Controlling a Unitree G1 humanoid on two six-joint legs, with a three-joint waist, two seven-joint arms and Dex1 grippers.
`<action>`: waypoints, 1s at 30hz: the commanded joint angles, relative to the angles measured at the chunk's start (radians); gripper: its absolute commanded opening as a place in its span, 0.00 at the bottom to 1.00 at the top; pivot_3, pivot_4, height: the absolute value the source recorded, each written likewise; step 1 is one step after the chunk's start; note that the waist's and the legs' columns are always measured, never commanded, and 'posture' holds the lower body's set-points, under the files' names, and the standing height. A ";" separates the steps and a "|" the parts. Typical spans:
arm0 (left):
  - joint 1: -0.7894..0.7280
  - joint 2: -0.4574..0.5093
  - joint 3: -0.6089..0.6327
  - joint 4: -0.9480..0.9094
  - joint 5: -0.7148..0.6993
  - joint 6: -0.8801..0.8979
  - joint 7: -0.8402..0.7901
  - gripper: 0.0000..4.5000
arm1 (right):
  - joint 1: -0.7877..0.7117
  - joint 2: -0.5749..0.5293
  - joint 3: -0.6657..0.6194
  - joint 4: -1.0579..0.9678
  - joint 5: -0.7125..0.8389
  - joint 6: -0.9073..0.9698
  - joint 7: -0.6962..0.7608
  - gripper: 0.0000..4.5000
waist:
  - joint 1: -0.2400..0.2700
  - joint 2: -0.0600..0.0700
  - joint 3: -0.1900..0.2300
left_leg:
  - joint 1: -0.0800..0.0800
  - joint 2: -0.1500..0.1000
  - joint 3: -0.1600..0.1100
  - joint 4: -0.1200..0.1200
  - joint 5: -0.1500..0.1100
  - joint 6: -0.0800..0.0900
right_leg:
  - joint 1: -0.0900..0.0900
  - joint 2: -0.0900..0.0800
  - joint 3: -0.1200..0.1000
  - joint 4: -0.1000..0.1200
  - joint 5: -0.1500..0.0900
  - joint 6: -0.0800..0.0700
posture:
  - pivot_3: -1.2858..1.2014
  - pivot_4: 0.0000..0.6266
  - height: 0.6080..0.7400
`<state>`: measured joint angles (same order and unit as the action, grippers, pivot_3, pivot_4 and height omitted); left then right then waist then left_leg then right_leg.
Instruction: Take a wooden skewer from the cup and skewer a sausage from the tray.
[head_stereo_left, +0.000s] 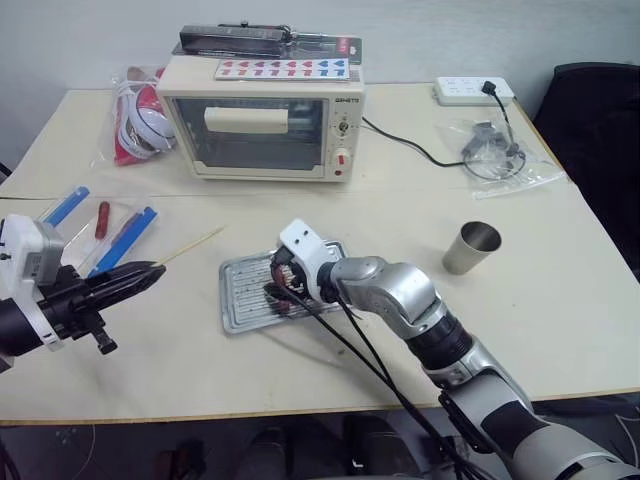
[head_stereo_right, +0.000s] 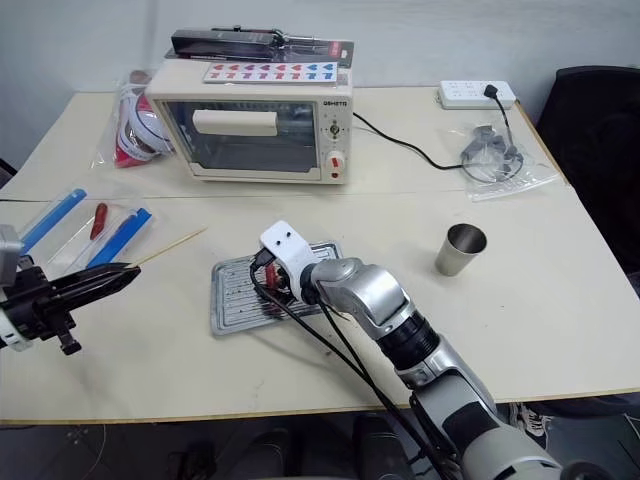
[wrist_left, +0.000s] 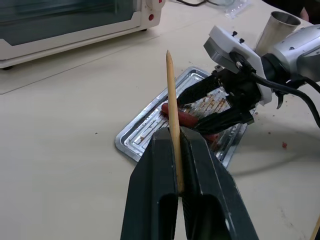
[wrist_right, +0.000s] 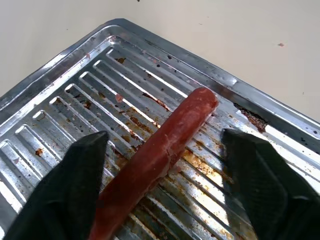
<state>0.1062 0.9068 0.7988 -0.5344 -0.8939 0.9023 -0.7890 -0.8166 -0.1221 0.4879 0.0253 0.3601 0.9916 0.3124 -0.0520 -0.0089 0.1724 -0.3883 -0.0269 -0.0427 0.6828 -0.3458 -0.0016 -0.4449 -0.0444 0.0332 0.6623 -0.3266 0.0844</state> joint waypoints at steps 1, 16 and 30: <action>-0.018 0.016 -0.013 0.004 0.003 -0.033 -0.001 0.00 | 0.013 0.002 0.018 -0.030 -0.045 -0.024 0.030 0.56 | -0.003 0.000 0.000 | 0.000 0.000 0.000 0.000 0.000 0.000 | 0.000 0.000 0.000 0.000 0.000 0.000 | 0.52 0.24 1.00; -0.064 0.025 -0.086 0.037 0.018 -0.073 -0.002 0.00 | 0.088 -0.059 0.051 -0.067 -0.158 -0.071 0.132 0.36 | -0.004 0.000 0.000 | 0.000 0.000 0.000 0.000 0.000 0.000 | 0.000 0.000 0.000 0.000 0.000 0.000 | 0.52 0.24 1.00; -0.096 0.044 -0.108 0.056 0.020 -0.084 -0.004 0.00 | 0.105 -0.043 0.021 -0.039 -0.206 -0.116 0.169 0.26 | -0.004 0.000 0.000 | 0.001 -0.001 0.000 0.000 0.000 0.000 | 0.000 0.000 0.000 0.001 0.000 0.000 | 0.52 0.24 1.00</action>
<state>0.0227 0.9381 0.6856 -0.4675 -0.8748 0.8369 -0.7909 -0.7212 -0.1659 0.5099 -0.0306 0.1687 0.8647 0.4707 -0.0558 -0.0093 0.1720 -0.3871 -0.0274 -0.0429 0.6825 -0.3458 -0.0019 -0.4445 -0.0445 0.0335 0.6631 -0.3266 0.0844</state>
